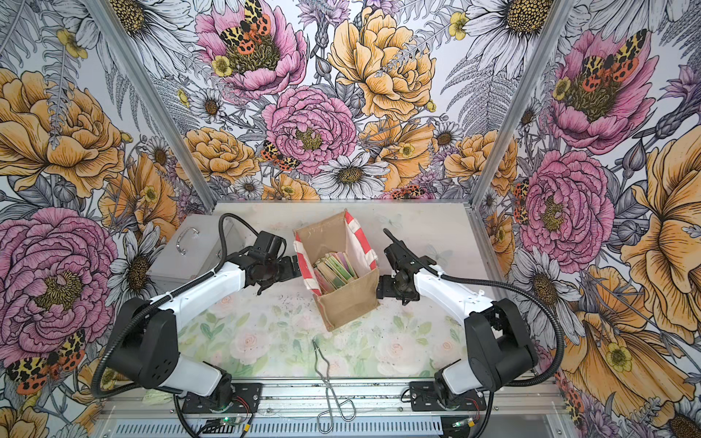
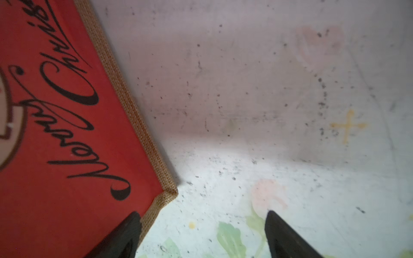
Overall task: Take out the folding fans from the tote bags
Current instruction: Move the canvas bag to the center of the board.
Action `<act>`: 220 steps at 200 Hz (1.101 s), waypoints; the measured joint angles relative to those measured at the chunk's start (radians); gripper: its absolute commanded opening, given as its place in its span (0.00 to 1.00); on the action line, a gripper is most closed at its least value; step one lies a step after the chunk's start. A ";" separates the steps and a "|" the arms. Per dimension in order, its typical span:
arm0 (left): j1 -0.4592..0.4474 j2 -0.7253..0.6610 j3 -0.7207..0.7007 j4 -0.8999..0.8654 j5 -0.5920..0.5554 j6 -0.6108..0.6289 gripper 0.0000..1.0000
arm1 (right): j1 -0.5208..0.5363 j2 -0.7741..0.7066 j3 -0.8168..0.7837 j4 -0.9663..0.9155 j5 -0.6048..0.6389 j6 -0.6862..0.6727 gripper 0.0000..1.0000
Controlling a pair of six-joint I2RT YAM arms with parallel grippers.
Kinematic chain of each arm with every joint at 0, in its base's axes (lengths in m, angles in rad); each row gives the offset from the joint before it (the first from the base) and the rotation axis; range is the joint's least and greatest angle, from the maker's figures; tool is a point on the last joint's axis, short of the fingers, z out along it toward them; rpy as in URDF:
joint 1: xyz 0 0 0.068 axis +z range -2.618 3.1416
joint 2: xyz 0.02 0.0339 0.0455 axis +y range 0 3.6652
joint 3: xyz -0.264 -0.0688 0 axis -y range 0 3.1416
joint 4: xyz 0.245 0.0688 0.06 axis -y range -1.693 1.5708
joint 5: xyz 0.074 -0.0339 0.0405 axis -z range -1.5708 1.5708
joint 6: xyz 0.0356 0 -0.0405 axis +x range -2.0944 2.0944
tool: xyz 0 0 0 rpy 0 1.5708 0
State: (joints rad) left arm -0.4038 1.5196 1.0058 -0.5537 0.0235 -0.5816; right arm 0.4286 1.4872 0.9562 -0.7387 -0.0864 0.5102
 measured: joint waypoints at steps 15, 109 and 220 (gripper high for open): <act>0.000 0.055 0.038 0.018 0.017 0.000 0.99 | 0.021 0.037 0.019 0.028 -0.014 0.006 0.88; 0.131 0.230 0.268 0.015 0.079 0.031 0.99 | 0.053 0.161 0.147 0.143 -0.050 0.017 0.88; 0.174 -0.231 0.262 -0.154 0.192 0.037 0.98 | 0.050 -0.191 0.038 0.074 -0.116 0.002 0.87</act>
State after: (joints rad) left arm -0.2302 1.2884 1.2682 -0.7082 0.2150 -0.5442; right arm 0.4782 1.2961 0.9943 -0.6651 -0.2028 0.5125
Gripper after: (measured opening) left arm 0.986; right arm 0.876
